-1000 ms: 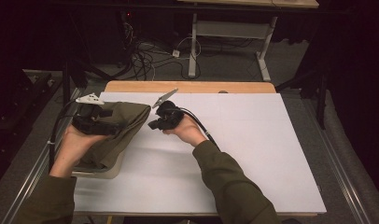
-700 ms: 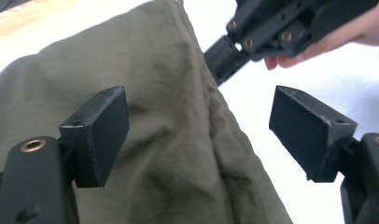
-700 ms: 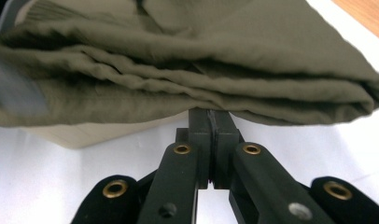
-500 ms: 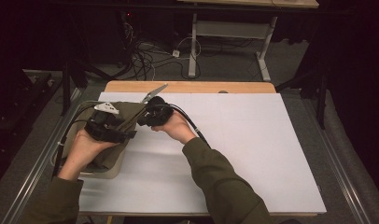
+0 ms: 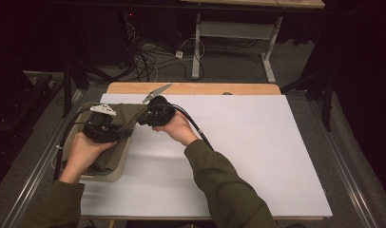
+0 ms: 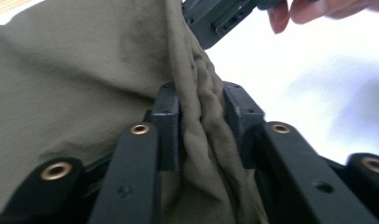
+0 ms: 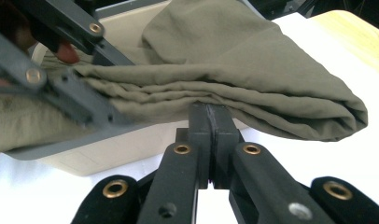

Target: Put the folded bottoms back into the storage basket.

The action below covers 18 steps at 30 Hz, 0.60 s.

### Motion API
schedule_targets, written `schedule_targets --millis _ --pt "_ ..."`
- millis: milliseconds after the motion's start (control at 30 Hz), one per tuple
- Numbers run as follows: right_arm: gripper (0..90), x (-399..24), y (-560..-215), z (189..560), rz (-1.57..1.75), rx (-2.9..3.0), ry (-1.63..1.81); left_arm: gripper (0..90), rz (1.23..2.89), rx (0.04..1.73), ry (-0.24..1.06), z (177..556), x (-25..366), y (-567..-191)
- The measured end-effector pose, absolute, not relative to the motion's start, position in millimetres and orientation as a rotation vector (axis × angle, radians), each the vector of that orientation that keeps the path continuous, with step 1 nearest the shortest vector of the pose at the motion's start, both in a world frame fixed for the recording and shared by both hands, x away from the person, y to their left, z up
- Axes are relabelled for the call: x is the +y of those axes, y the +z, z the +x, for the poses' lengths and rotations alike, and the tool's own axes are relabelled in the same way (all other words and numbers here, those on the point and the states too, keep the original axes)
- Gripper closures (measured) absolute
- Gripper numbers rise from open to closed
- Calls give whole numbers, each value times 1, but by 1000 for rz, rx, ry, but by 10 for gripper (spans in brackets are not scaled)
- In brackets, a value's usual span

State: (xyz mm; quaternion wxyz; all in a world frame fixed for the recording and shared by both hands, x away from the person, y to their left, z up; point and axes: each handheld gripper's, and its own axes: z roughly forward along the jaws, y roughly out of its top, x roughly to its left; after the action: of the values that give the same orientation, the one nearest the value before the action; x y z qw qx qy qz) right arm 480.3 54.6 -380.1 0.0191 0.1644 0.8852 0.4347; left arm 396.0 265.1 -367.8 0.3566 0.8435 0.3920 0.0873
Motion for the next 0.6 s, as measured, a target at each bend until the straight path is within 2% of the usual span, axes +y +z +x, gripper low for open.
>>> schedule_targets --millis 100,233,300,467,600 --pt "900 54 -381 481 513 2745 1348 751 2143 1024 228 395 272 -366" --pt "886 52 -383 482 527 2748 1341 779 2126 1045 232 397 280 -367" --pt "828 48 -384 481 525 2751 1332 788 2111 1066 237 398 285 -368" --pt "607 31 -386 478 565 2737 1346 794 2066 1147 248 405 300 -378" --pt "547 15 -389 475 581 2721 1340 794 2044 1222 266 412 315 -389"
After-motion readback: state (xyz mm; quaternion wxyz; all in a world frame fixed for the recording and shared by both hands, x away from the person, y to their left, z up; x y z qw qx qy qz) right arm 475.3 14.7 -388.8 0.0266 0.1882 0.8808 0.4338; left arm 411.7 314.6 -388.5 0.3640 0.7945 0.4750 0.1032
